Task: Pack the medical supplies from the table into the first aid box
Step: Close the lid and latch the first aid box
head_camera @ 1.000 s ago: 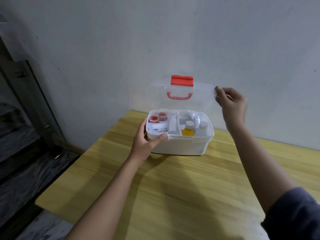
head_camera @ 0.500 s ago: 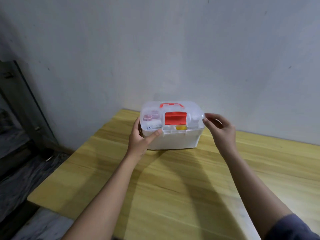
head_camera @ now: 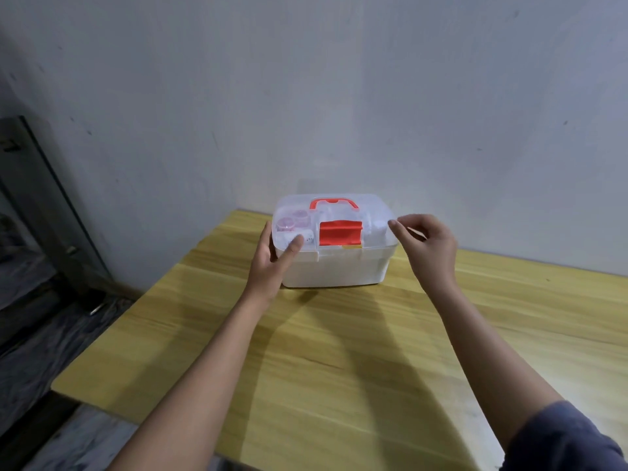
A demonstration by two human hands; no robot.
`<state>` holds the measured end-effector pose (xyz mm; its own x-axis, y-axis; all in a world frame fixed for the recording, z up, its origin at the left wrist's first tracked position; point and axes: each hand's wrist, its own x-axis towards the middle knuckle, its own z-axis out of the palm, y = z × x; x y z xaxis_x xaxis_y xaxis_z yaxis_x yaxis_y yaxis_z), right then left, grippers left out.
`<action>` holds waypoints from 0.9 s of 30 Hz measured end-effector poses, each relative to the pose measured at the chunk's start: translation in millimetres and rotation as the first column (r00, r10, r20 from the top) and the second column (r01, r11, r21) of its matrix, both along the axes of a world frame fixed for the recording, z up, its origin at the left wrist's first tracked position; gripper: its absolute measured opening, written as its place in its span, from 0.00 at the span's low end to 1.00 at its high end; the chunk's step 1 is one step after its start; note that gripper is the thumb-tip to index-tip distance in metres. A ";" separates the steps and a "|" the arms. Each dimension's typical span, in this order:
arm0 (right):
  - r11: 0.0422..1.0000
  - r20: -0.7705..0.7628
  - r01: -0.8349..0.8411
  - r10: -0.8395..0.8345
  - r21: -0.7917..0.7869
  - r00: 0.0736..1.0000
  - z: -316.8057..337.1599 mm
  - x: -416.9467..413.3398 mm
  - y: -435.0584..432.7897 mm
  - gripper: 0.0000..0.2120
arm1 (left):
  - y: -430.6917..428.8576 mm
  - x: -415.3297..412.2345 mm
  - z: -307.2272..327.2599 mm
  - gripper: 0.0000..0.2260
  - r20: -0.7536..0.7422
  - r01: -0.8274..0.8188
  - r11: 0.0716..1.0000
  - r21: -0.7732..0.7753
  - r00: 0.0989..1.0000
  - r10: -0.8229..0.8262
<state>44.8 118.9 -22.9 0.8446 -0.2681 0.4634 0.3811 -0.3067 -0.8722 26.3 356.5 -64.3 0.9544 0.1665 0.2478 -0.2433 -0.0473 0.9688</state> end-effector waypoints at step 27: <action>0.706 0.082 -0.054 0.158 -0.706 0.984 -14.5 9.2 20.9 0.34 | -5.6 6.7 -3.6 0.31 0.034 -0.038 0.995 -0.087 0.999 0.041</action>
<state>54.0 139.8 -37.3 0.7672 0.2641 0.5845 0.5395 -0.7586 -0.3653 33.0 350.9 -67.9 0.9376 0.2259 0.2644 -0.2771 0.0263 0.9605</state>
